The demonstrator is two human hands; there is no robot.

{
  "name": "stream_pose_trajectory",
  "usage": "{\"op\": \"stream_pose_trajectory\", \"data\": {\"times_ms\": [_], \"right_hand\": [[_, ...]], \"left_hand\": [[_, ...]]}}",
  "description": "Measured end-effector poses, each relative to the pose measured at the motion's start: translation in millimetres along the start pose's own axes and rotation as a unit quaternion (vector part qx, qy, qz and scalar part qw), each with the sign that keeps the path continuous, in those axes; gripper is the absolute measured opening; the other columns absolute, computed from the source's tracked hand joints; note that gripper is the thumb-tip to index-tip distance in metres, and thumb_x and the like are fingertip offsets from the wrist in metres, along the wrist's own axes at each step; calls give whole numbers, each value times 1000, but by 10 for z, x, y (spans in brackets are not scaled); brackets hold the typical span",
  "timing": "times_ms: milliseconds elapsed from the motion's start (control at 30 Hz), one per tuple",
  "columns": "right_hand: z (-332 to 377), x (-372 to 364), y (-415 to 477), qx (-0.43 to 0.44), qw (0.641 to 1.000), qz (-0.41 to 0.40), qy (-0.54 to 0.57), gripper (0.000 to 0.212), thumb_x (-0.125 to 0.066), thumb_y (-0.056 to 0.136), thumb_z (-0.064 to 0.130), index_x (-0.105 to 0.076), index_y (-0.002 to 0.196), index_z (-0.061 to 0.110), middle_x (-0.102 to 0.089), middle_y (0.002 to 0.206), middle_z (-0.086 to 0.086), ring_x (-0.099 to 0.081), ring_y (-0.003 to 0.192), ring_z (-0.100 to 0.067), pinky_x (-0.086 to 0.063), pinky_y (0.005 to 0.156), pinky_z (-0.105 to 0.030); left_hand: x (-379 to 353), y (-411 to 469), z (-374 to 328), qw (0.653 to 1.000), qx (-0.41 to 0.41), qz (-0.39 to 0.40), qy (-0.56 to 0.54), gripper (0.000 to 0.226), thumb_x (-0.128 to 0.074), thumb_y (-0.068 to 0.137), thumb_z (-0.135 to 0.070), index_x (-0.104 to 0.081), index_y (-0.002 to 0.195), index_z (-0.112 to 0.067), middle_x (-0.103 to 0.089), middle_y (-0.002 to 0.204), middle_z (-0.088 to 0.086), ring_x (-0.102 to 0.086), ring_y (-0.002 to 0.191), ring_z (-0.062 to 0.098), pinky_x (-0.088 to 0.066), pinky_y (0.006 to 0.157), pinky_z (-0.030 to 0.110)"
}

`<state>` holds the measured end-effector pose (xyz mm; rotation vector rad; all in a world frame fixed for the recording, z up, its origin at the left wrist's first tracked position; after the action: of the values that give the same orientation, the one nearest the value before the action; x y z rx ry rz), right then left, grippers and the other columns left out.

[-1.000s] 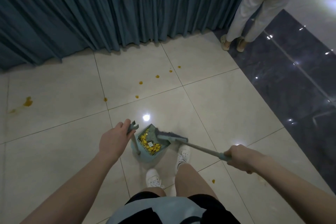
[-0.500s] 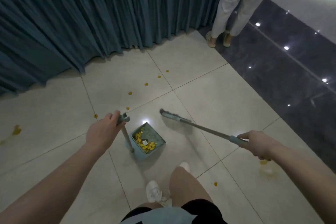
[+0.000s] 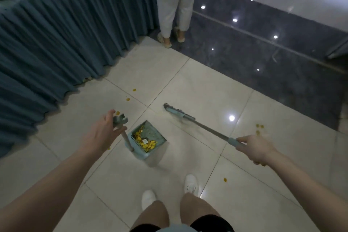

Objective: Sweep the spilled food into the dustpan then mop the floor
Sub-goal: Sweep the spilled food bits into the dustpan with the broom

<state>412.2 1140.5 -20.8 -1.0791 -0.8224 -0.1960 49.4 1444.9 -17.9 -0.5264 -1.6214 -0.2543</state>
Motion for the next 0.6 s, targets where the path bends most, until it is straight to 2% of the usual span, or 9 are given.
{"op": "stream_pose_trajectory", "data": {"times_ms": [67, 133, 200, 267, 333, 400, 500, 600], "right_hand": [[-122, -96, -154, -33, 999, -6, 36, 41, -50, 98, 35, -53, 138, 27, -53, 59, -2, -51, 42, -18, -38, 38, -21], [-203, -223, -357, -64, 996, -19, 63, 41, -51, 97, 35, -53, 138, 29, -53, 57, -3, -49, 39, -17, -37, 36, -20], [-249, -407, -605, -97, 990, -38, 96, 39, -52, 97, 35, -55, 136, 29, -53, 55, -2, -47, 35, -15, -36, 35, -20], [-266, -641, -881, -128, 982, -52, 132, 38, -52, 97, 34, -57, 134, 29, -53, 52, -2, -46, 32, -14, -37, 35, -21], [-264, -912, -1188, -160, 970, -70, 170, 36, -53, 96, 33, -59, 131, 29, -54, 50, -2, -48, 32, -15, -40, 38, -23], [-261, -1188, -1513, -191, 955, -90, 208, 36, -55, 95, 34, -60, 130, 29, -55, 48, -1, -49, 34, -16, -42, 42, -26], [-307, -1584, -2027, -234, 929, -115, 262, 36, -59, 93, 34, -61, 128, 30, -54, 45, 0, -49, 33, -16, -43, 43, -27], [-361, -1994, -2532, -268, 905, -142, 297, 30, -58, 92, 39, -61, 121, 39, -62, 56, -5, -53, 37, -14, -48, 42, -29]], "left_hand": [[-6, 222, -91, 999, -48, 3, -1, 63, -61, 86, -48, -36, 135, -18, -65, 116, 8, -66, 91, 30, -55, 68, 41], [55, 389, -226, 994, -104, -9, 20, 48, -63, 88, -40, -46, 126, -17, -66, 109, 8, -65, 85, 27, -50, 61, 35], [116, 516, -374, 985, -173, 1, 10, 29, -62, 89, -34, -51, 109, -17, -64, 102, 9, -60, 78, 26, -45, 59, 33], [191, 605, -507, 970, -241, 0, 37, 26, -58, 90, -39, -48, 104, -20, -63, 98, 6, -61, 76, 26, -48, 60, 35], [268, 669, -636, 944, -320, -21, 82, 31, -55, 90, -47, -48, 108, -23, -63, 96, 0, -65, 74, 26, -48, 54, 32], [340, 668, -802, 908, -403, -42, 106, 35, -59, 88, -48, -52, 107, -20, -65, 93, 2, -67, 69, 30, -39, 47, 29], [511, 555, -1057, 867, -483, -70, 105, 34, -63, 86, -47, -53, 102, -19, -67, 90, 3, -66, 60, 31, -30, 43, 25], [644, 314, -1387, 816, -560, -96, 108, 34, -62, 86, -48, -54, 102, -19, -66, 90, 2, -65, 58, 31, -31, 42, 24]]}}
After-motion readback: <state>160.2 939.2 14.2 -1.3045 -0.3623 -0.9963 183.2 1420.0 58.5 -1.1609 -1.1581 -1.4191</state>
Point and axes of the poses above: each hand's wrist, its own y-axis towards the middle knuckle, its own x-axis out of the back of the hand, z = x × y, the point moved 6 cm from there along y, towards the middle knuckle
